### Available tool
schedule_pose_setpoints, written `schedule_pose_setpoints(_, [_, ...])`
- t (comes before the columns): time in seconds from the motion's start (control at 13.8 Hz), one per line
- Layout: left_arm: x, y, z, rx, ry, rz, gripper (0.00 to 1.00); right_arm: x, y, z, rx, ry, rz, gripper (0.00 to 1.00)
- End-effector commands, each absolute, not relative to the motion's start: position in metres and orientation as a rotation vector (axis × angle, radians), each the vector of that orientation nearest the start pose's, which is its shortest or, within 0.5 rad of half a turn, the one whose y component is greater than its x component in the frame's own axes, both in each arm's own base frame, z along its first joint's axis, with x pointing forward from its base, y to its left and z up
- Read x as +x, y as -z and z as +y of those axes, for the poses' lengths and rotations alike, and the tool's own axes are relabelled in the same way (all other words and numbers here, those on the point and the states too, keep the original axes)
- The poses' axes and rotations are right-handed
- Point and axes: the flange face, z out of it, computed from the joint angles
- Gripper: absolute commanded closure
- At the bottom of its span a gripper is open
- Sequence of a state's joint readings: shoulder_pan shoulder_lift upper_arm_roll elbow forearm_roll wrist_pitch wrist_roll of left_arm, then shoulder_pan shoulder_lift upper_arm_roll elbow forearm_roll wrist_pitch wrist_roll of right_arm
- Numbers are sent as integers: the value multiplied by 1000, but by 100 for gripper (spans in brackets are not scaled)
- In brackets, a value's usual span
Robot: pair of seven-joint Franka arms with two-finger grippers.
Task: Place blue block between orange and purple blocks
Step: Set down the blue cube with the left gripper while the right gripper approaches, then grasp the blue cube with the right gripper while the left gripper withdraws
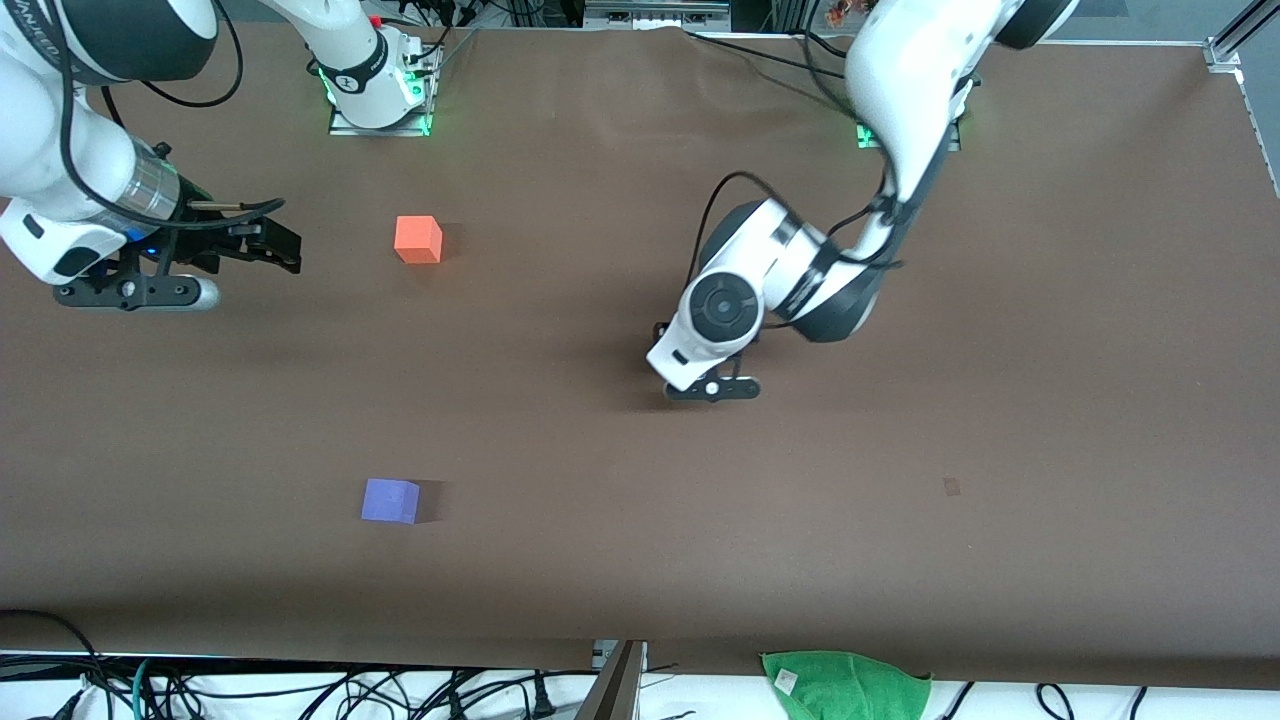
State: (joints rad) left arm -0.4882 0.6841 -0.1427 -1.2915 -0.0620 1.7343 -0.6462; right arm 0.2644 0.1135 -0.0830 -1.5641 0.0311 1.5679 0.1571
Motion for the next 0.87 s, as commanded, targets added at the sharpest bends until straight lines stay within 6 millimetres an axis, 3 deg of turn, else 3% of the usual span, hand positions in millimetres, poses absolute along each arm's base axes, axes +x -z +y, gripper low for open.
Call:
schedule_pose_setpoints(0.0, [585,-425,-340,-3091,-419,-89,0,574,-560,117,-3119,-179,-65,0])
schedule_pose_setpoints(0.07, [593,-455,-308,-3103,-386,-67,0,575,-556,118,-3119,-186,-65,0])
schedule_pose_setpoints(0.22, [601,-505,-256,-3140,-307,13,0,582,-534,140,-3125,-216,-101,1])
schedule_pose_setpoints(0.29, [605,-525,-225,-3149,-272,-15,0,585,-517,157,-3127,-233,-116,1])
schedule_pose_setpoints(0.43, [612,-563,-169,-3098,-116,-72,0,587,-486,208,-3137,-211,-67,1])
schedule_pose_setpoints(0.65, [620,-580,-104,-3088,-80,-97,0,584,-431,305,-3052,-155,86,0])
schedule_pose_setpoints(0.8, [625,-579,-65,-3096,-89,44,0,581,-394,356,-2998,-96,187,1])
